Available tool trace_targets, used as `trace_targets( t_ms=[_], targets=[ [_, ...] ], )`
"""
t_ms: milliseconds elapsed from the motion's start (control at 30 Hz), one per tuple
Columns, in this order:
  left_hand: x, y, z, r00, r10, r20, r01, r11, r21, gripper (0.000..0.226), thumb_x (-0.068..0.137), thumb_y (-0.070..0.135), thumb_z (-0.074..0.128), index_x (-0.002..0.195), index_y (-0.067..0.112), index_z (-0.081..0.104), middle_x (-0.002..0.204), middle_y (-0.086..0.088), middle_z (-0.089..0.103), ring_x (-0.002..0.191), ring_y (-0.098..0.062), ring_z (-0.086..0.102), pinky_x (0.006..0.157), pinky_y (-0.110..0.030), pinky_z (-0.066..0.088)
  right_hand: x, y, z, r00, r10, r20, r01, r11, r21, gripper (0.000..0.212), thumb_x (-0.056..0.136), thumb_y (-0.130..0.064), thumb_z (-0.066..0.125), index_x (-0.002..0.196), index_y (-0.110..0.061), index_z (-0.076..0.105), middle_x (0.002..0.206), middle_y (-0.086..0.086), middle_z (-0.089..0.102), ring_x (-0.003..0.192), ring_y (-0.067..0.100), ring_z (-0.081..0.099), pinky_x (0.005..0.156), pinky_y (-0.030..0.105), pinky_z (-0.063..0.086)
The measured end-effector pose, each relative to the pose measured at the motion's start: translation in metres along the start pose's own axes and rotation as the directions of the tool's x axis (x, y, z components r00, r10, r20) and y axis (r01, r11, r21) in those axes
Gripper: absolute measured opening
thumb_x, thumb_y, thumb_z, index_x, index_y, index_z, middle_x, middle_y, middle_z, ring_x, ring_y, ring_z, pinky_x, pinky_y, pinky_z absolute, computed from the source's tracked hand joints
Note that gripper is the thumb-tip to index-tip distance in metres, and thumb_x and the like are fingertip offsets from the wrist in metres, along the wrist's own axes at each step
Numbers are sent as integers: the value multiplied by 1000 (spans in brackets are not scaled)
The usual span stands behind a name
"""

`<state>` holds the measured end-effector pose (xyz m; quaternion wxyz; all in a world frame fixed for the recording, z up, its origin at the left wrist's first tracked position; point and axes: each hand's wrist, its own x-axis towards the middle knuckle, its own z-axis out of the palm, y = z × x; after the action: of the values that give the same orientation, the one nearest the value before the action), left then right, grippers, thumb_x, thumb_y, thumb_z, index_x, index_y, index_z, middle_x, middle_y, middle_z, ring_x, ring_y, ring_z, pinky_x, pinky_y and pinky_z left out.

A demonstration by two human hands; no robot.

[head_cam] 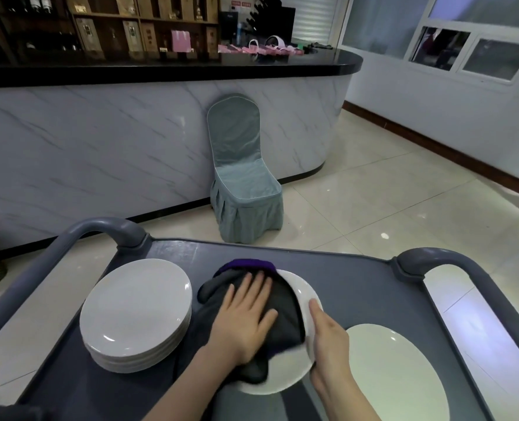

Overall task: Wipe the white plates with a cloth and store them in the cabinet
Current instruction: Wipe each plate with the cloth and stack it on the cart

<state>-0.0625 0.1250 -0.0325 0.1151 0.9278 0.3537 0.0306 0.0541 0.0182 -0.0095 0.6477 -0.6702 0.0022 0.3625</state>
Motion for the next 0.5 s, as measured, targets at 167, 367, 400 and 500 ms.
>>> trace_targets(
  t_ms=[167,367,400,500],
  targets=[
    [-24,-8,-20,986,-31,-165,32,999,9,59,83,15,48,142,10,49,153,-15,35,139,-40,35,107,-63,35,6,-27,-14,997,-60,-46,62,997,55,32,91,-35,69,72,-10,70,71,6,71,68,27,65,67,35,54],
    [-42,34,-17,991,86,-104,-98,988,-122,64,93,52,33,138,11,55,147,-2,48,140,-20,40,112,-57,15,-3,-26,2,998,-60,-8,60,998,33,28,94,-34,64,81,-10,73,78,7,77,69,22,72,64,33,54],
    [-39,38,-17,994,92,-55,-99,986,-133,71,92,57,25,147,15,42,156,1,33,147,-15,23,115,-54,6,-7,-21,6,997,-72,8,72,997,2,30,95,-34,63,81,-10,75,79,8,77,73,22,73,67,35,56],
    [-17,29,-7,999,52,-12,-53,990,-131,81,85,69,-1,155,27,-7,159,14,-20,140,-1,-32,119,-45,-14,-20,-5,16,995,-84,63,87,995,-41,33,93,-35,65,75,-11,78,83,12,77,78,23,72,78,44,57]
  ],
)
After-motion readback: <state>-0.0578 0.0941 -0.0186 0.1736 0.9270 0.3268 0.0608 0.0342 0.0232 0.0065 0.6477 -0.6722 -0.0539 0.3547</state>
